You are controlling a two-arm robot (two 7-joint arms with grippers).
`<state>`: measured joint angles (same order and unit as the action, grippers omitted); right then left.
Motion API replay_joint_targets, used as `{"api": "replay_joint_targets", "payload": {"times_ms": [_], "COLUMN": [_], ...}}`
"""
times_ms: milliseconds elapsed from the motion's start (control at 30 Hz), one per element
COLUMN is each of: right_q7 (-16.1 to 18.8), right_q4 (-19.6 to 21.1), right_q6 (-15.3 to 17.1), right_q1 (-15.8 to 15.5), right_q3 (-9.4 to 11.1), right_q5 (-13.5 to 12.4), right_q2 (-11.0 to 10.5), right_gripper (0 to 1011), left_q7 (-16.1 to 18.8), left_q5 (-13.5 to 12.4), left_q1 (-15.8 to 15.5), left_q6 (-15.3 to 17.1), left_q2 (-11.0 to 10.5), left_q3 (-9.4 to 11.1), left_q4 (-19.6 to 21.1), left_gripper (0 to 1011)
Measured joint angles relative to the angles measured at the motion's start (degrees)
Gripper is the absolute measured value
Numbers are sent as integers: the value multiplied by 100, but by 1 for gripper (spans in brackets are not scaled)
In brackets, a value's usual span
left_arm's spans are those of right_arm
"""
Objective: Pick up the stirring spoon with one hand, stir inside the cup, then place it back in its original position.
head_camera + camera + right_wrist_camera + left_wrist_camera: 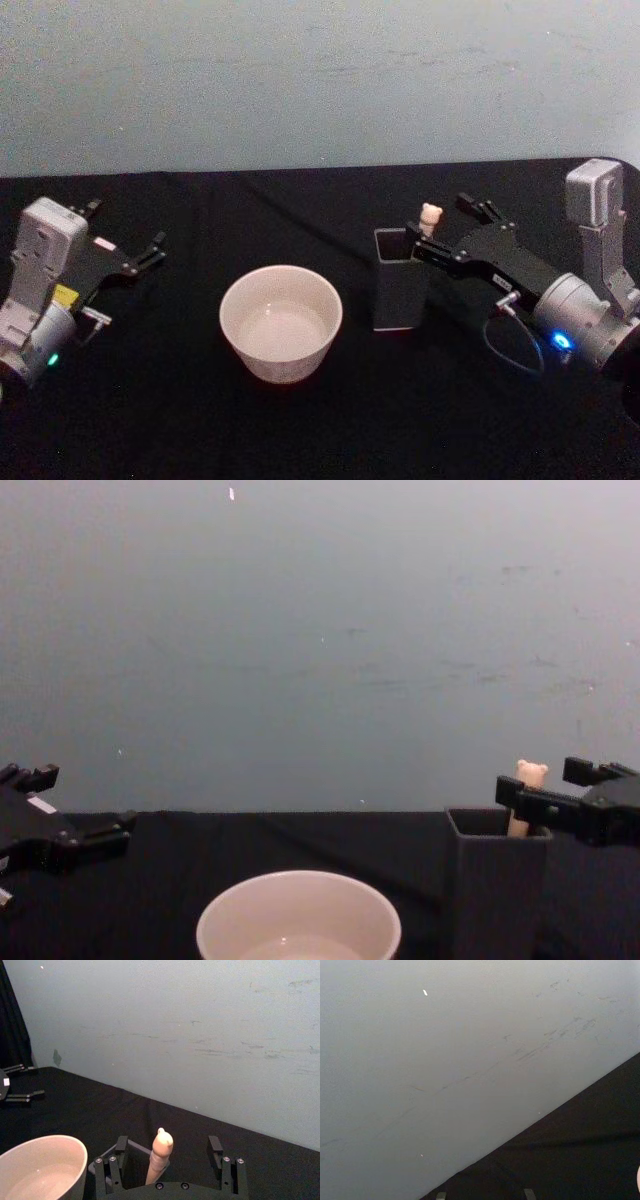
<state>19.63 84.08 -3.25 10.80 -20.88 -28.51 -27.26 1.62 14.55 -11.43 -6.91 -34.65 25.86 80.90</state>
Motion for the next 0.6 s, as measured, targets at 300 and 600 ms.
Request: {"api": "replay_joint_targets", "payload": {"times_ms": [300,600], "right_q7": [157,358], "right_q4": [-114,-110], "right_q6": [120,254], "right_q1": [66,33], "right_q3": [115,231], "right_q5": [-76,-111], "right_q2": [130,179], "right_gripper": [1003,1003], "left_q7": [0,0], "left_q5": [0,0], "left_q1": [0,0], "left_q6": [0,0], "left_q2": [0,0], "left_q3": [0,0], "left_q4": [0,0], "left_gripper": [1001,1001]}}
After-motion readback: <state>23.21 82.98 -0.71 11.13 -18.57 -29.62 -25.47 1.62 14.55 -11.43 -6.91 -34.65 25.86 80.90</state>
